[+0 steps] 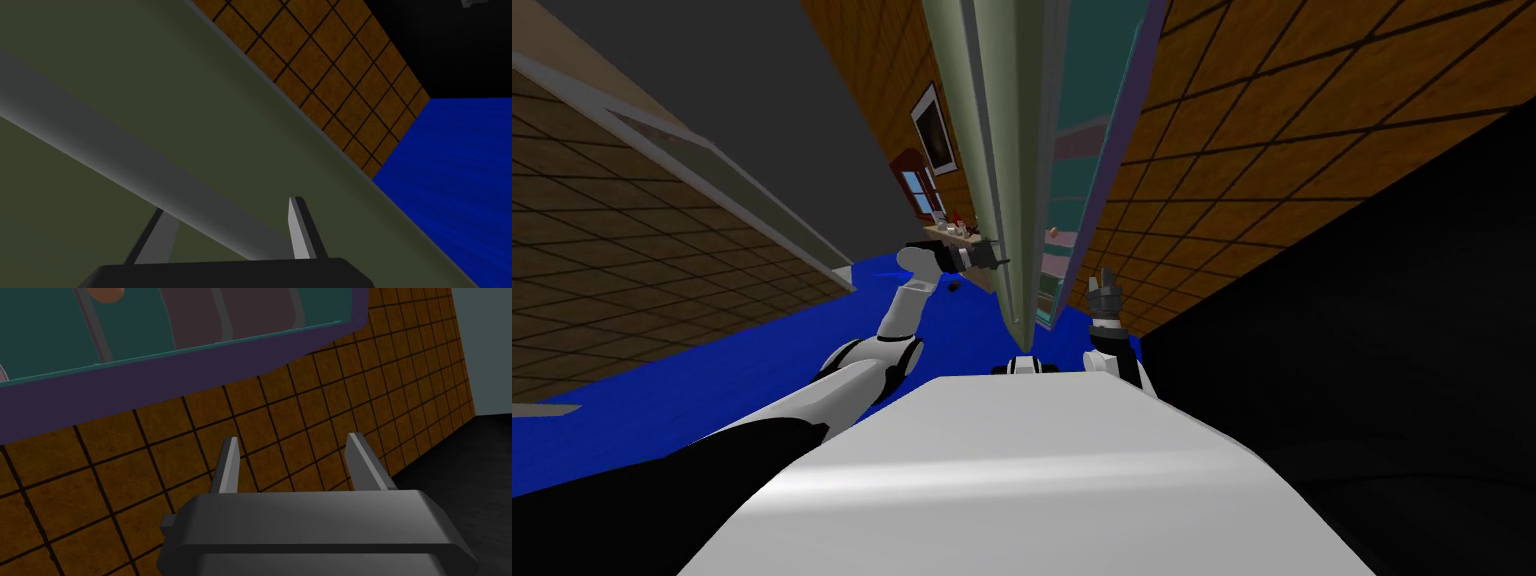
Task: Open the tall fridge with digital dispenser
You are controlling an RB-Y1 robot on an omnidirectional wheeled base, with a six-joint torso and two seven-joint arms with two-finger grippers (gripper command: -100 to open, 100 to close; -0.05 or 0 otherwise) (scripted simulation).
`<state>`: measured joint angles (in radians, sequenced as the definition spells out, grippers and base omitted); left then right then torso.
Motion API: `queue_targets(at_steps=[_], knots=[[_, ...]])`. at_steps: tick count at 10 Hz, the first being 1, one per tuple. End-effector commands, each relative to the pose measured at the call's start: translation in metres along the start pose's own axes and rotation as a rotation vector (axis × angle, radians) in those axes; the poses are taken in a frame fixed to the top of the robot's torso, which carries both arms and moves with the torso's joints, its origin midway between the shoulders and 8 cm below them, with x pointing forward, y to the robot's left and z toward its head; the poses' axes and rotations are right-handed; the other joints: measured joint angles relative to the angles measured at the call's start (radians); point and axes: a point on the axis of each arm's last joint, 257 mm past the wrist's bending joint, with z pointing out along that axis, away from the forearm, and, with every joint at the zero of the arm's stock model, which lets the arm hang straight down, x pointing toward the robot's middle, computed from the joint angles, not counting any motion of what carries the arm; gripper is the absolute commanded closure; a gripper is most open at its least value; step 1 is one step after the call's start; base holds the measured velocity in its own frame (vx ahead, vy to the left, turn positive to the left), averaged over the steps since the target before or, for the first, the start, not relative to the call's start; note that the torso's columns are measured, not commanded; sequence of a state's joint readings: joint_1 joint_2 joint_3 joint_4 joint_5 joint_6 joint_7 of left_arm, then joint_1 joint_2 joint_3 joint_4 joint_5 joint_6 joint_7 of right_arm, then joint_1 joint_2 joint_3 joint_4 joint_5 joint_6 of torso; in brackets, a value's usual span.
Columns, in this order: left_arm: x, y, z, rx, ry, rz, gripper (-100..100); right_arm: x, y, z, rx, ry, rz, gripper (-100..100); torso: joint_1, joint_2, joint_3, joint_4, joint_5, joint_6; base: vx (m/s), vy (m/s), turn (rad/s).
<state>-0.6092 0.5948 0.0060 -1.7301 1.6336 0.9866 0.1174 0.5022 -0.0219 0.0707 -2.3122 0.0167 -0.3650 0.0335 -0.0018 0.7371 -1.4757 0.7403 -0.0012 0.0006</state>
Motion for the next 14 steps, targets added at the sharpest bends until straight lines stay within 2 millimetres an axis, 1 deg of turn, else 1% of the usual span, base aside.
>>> queue_targets(at_steps=[1,2,3,4,5,6,7,8,9,10,12,14], knots=[[-0.022,-0.035,-0.013,0.080,-0.070,0.011,100,0.000,0.000,0.000,0.000,0.000,0.000,0,-0.003,0.000,0.000,-0.001,0.000,0.000,-0.113,0.252,-0.287],[-0.032,-0.038,-0.014,0.092,-0.091,0.002,100,0.000,0.000,0.000,-0.001,0.000,0.000,0,0.012,-0.002,-0.003,-0.003,0.003,0.000,-0.126,0.380,-0.467],[-0.043,-0.039,-0.016,0.096,-0.106,-0.021,100,0.000,0.000,0.000,0.000,0.000,0.000,0,0.021,-0.007,-0.007,-0.001,0.007,-0.004,-0.014,0.351,-0.446],[-0.043,-0.039,-0.016,0.096,-0.106,-0.021,100,0.000,0.000,0.000,0.000,0.000,-0.001,0,0.016,-0.017,-0.013,-0.005,0.006,-0.003,0.008,0.220,-0.454],[-0.063,-0.070,-0.033,0.163,-0.174,-0.008,100,0.000,0.000,0.000,0.000,0.000,0.000,0,0.004,-0.024,-0.019,-0.005,0.002,-0.002,-0.095,0.318,-0.461],[-0.075,-0.070,-0.035,0.165,-0.201,-0.017,100,0.000,0.000,0.000,0.000,0.000,0.000,0,0.013,-0.029,-0.024,-0.003,0.003,-0.005,-0.117,0.366,-0.441],[-0.081,-0.072,-0.037,0.173,-0.208,-0.029,100,0.000,0.000,0.000,0.000,0.000,0.000,0,0.023,-0.034,-0.027,-0.004,0.007,-0.009,-0.060,0.292,-0.433],[-0.086,-0.072,-0.038,0.177,-0.215,-0.039,100,0.000,0.000,0.000,0.000,0.000,0.000,0,0.023,-0.041,-0.032,-0.004,0.006,-0.009,-0.024,0.127,-0.498],[-0.086,-0.073,-0.038,0.179,-0.214,-0.038,100,0.000,0.000,0.000,0.000,0.000,0.000,0,0.014,-0.048,-0.036,-0.006,0.004,-0.007,0.021,0.001,-0.166],[-0.086,-0.073,-0.038,0.180,-0.214,-0.038,100,0.000,0.000,0.000,0.000,0.000,0.000,0,0.013,-0.050,-0.037,-0.007,0.002,-0.011,0.017,-0.046,0.090],[-0.086,-0.076,-0.039,0.191,-0.213,-0.037,100,0.000,0.000,0.000,0.000,0.000,0.000,0,0.029,-0.041,-0.031,-0.006,0.008,-0.014,0.022,-0.025,-0.012],[-0.086,-0.075,-0.038,0.188,-0.213,-0.037,100,0.000,0.000,0.000,0.000,0.000,0.000,0,0.039,-0.039,-0.030,-0.003,0.011,-0.018,0.007,-0.015,-0.013]])
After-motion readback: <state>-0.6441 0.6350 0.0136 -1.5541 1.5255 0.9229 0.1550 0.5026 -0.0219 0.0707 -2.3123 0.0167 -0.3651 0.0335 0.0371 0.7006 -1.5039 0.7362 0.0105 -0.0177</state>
